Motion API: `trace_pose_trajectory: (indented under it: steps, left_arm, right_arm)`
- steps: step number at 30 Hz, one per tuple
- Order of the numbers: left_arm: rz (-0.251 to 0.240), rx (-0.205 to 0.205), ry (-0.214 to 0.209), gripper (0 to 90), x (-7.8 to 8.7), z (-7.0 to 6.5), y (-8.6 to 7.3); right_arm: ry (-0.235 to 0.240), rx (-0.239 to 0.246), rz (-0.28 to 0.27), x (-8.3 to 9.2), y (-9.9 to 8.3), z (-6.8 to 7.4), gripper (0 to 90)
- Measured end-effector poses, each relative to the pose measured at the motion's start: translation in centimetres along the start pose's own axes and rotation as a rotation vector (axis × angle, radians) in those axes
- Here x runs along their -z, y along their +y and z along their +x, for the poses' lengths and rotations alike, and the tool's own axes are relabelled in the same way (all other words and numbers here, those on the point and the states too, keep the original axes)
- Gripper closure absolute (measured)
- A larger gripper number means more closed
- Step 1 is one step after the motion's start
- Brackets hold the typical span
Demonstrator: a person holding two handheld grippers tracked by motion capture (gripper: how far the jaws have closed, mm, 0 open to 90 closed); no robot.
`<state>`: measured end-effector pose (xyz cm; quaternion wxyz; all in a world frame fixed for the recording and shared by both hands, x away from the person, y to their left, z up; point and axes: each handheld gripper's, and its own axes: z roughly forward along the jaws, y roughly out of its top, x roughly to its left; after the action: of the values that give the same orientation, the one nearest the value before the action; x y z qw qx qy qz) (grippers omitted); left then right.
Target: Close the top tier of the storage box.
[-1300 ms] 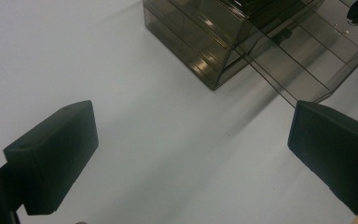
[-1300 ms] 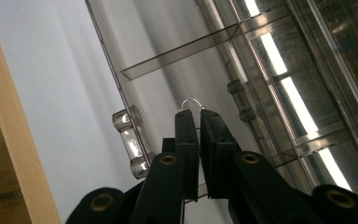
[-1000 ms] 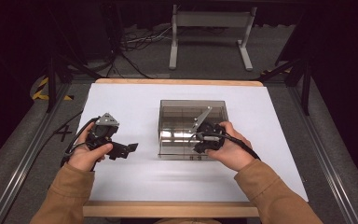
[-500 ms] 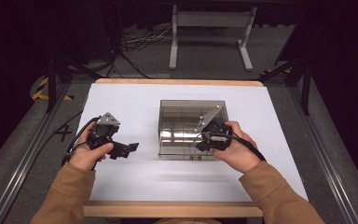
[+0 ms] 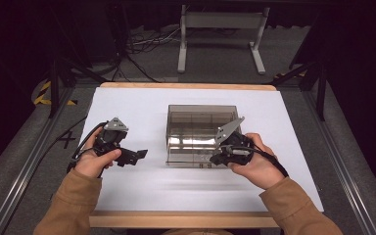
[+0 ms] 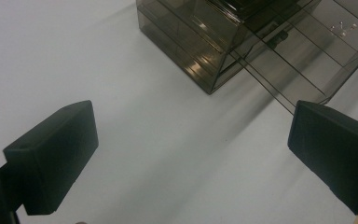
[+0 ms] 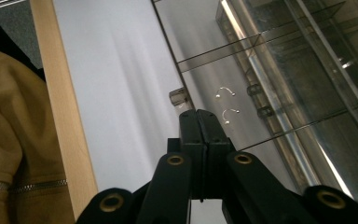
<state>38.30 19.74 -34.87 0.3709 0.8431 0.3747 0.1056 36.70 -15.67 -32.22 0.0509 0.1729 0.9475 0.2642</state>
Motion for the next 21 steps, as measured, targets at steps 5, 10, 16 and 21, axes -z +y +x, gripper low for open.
trace_pose_trajectory:
  steps: [5,10,16,21]
  left_arm:
    - [0.001,-0.001,0.004,2.1,-0.1,0.0,-0.1]
    - [-0.002,-0.002,0.008,2.2,0.1,0.0,-0.1]
    - [0.000,-0.001,0.008,2.1,0.1,-0.1,-0.2]
    - [0.000,-0.001,0.011,2.1,0.1,-0.1,-0.2]
  right_arm:
    - [0.026,0.015,0.002,-0.1,-0.4,0.6,90.0]
    - [0.052,0.048,-0.004,-0.4,-0.9,0.8,90.0]
    - [0.078,0.053,0.023,-1.0,-1.5,0.9,90.0]
    - [0.088,0.059,0.032,-1.5,-1.6,0.8,90.0]
